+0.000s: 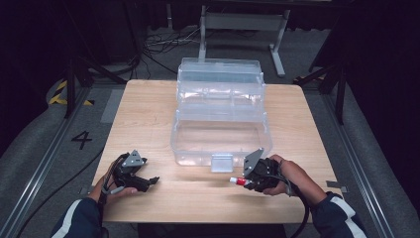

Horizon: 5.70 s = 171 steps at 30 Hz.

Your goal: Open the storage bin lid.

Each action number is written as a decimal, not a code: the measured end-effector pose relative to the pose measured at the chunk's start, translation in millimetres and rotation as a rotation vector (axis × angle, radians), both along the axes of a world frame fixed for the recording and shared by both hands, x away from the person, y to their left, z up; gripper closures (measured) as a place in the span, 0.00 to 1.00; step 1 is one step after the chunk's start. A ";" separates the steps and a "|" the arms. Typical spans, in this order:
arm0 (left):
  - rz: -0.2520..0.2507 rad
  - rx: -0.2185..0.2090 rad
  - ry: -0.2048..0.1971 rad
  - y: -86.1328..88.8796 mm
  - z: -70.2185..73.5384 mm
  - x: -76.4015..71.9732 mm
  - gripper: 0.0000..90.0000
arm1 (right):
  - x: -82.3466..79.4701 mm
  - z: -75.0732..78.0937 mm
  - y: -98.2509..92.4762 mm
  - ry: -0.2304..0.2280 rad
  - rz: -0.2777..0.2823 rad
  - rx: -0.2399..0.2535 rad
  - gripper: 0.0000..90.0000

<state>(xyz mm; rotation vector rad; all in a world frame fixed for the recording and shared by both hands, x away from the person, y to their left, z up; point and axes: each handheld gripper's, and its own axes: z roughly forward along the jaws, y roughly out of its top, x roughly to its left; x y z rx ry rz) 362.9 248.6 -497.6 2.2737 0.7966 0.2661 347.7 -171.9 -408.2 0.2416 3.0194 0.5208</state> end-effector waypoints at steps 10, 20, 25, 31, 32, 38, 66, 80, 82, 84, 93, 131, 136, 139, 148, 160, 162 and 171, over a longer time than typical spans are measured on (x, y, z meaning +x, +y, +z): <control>0.000 -0.001 0.000 0.0 0.0 0.0 0.15 | 0.2 13.6 -2.5 -0.024 0.004 -0.001 0.79; 0.000 0.000 0.000 0.0 0.0 0.0 0.15 | -0.5 26.5 -3.7 -0.038 0.011 0.000 0.79; 0.000 -0.001 0.000 0.0 0.0 0.0 0.15 | 0.9 33.7 -6.3 -0.055 0.009 0.000 0.79; 0.000 0.000 0.000 0.0 0.0 0.0 0.15 | 1.8 43.3 -8.3 -0.070 0.013 0.000 0.79; 0.000 0.000 0.000 0.0 0.0 0.0 0.15 | 2.1 45.7 -8.5 -0.072 0.014 -0.001 0.79; 0.000 0.000 0.000 0.0 0.0 0.0 0.15 | 4.5 55.3 -9.0 -0.084 0.017 0.003 0.79; 0.000 0.000 0.000 0.0 0.0 0.0 0.15 | 27.8 89.2 -1.1 -0.148 0.006 -0.030 0.79; 0.000 0.000 0.000 0.0 0.0 0.0 0.15 | 47.8 88.7 5.7 -0.141 -0.007 -0.048 0.79; 0.000 0.000 0.000 0.0 0.0 0.0 0.15 | 50.3 88.0 6.5 -0.135 -0.014 -0.055 0.79; 0.001 -0.001 0.002 -0.1 0.0 -0.1 0.15 | 52.4 87.7 7.1 -0.136 -0.017 -0.058 0.79; 0.001 -0.001 0.001 -0.1 -0.1 -0.1 0.15 | 65.3 88.9 9.6 -0.145 -0.013 -0.091 0.79; 0.001 -0.002 0.001 -0.1 -0.1 -0.1 0.15 | 130.1 45.0 36.9 -0.078 -0.023 -0.136 0.79; 0.001 -0.001 0.001 0.0 0.0 0.0 0.15 | 135.2 38.0 37.0 -0.069 -0.025 -0.144 0.79; 0.001 -0.001 0.002 0.0 0.0 0.0 0.15 | 136.9 31.6 37.5 -0.055 -0.032 -0.157 0.79; 0.001 -0.001 0.001 0.0 0.0 0.0 0.15 | 136.5 15.9 38.5 -0.022 -0.021 -0.175 0.79; 0.000 -0.002 0.002 0.0 -0.1 0.0 0.15 | 138.1 3.0 36.4 0.001 -0.011 -0.193 0.79; 0.000 -0.001 0.001 0.0 -0.1 0.1 0.15 | 138.9 2.6 35.9 0.004 -0.013 -0.193 0.79; 0.001 -0.002 0.001 0.0 -0.1 0.0 0.15 | 139.7 -7.6 35.4 0.025 -0.006 -0.218 0.79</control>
